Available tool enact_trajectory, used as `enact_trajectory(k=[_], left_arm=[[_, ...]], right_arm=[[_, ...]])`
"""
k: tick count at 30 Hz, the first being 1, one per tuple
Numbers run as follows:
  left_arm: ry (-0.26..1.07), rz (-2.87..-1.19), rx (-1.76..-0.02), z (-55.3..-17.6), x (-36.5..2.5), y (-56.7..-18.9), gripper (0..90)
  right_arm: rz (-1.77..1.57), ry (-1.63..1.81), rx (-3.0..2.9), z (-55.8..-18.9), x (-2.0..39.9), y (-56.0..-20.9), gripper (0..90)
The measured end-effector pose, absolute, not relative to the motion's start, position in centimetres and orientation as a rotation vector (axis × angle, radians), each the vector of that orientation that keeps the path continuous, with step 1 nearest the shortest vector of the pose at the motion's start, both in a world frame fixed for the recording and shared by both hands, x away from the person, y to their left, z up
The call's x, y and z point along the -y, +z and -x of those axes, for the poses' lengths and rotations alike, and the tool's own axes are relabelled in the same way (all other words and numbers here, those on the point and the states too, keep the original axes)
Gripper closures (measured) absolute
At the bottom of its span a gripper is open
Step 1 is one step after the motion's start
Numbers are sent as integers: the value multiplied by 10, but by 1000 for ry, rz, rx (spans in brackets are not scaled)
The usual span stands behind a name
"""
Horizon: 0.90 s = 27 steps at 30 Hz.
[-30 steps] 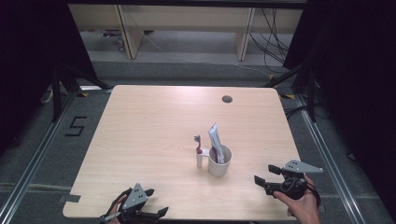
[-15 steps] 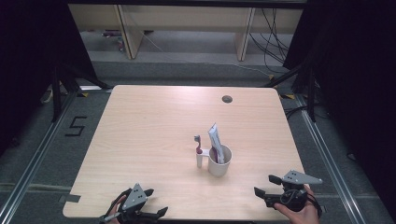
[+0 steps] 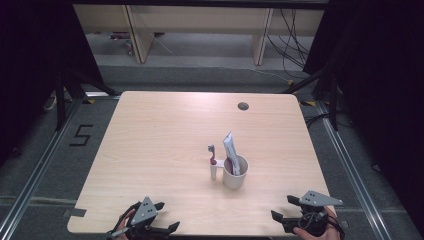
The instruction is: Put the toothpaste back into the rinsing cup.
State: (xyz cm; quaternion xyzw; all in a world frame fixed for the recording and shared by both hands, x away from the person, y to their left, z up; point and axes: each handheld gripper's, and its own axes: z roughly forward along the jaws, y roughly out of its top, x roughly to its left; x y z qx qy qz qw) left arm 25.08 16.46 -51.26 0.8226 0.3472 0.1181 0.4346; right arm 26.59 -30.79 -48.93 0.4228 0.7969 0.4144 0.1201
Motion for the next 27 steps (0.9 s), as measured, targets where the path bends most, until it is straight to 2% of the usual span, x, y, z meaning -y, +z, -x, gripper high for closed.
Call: enact_trajectory(k=[27], left_arm=[[299, -2045, -869, -250, -163, -513, 190]], right_arm=[[-1215, 1141, -2357, -256, 308, -494, 167]])
